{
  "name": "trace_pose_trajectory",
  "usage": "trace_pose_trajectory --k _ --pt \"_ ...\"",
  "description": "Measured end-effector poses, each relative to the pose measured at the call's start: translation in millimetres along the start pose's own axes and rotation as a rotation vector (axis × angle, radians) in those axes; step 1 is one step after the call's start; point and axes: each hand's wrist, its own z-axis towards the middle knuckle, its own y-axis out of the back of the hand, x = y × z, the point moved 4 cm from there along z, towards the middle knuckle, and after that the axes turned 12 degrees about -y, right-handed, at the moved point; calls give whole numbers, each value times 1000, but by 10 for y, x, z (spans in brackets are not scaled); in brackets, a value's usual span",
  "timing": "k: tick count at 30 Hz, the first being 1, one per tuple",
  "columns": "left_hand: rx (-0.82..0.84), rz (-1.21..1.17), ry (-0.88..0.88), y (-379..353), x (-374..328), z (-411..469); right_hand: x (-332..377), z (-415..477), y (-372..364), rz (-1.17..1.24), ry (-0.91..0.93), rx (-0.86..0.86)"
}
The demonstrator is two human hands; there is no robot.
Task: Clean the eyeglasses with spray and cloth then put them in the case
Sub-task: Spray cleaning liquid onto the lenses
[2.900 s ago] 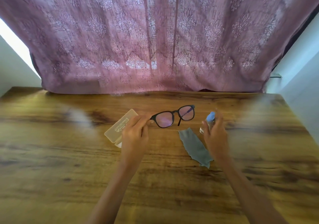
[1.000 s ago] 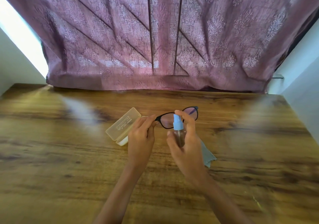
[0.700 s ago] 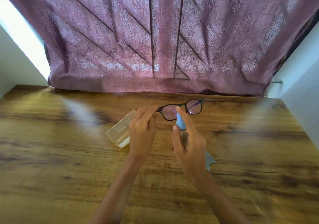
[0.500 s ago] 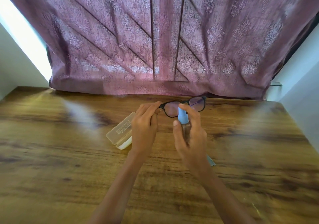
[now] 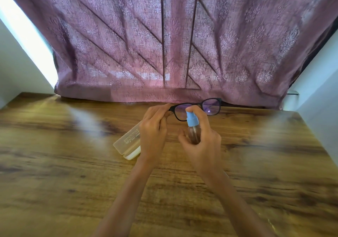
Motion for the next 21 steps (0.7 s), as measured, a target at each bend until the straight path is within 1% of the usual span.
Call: trace_pose_trajectory --k 3,6,10,17,21 --pt "1 13 -8 6 5 -4 8 7 22 -9 -26 -34" --pt "5 15 -18 11 10 -7 21 39 37 -20 -37 -6" --pt "23 28 -19 7 13 -2 58 41 37 -83 7 33" --pt "18 31 -21 12 0 9 48 -11 -3 -109 -28 -2" --pt "22 27 -24 21 -3 8 20 29 -3 -137 -30 34"
